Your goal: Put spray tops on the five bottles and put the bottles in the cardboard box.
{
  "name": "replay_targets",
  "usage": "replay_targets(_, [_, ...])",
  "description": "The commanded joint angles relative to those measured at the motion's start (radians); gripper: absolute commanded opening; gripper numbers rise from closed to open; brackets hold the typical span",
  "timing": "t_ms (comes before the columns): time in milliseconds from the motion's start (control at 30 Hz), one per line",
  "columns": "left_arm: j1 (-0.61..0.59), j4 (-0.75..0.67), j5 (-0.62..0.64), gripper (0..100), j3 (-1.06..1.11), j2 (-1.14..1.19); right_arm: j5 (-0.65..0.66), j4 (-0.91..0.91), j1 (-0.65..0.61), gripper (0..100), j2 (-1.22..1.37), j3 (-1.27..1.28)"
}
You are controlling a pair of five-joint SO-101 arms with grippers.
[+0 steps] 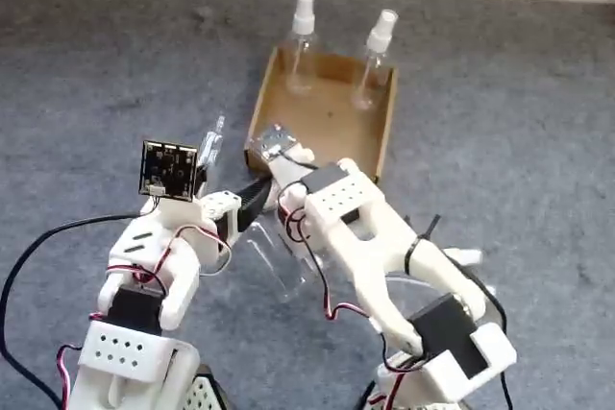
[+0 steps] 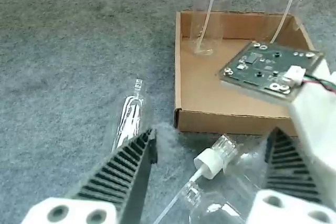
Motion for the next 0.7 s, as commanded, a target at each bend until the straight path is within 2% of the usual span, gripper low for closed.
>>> replay_targets(0, [-0.01, -0.014, 0.0, 27, -0.007, -0.005, 0.006, 0.108, -0.002, 7.7, -0.117, -0.01])
replay_targets(133, [-0.008, -0.014, 0.0, 27, -0.007, -0.005, 0.006, 0.214, 0.05, 7.7, -0.285, -0.008])
replay_targets(300, [-0.005, -0.012, 0.002, 27, -0.008, -0.005, 0.026, 0.315, 0.249, 7.7, -0.466, -0.01])
replay_targets(400, [0.004, -0.011, 0.002, 27, -0.018, -0.004, 0.13, 0.384, 0.383, 7.7, -0.535, -0.019])
replay_targets(433, [0.024, -0.008, -0.011, 27, -0.024, -0.001, 0.16, 0.401, 0.441, 7.7, -0.545, -0.028])
replay_targets(533, [0.145, 0.074, -0.157, 25, -0.09, 0.038, 0.258, 0.414, 0.657, 7.7, -0.541, -0.048])
replay_targets(667, [0.318, 0.157, -0.272, 16, -0.231, 0.242, 0.407, 0.412, 0.929, 7.7, -0.47, -0.087])
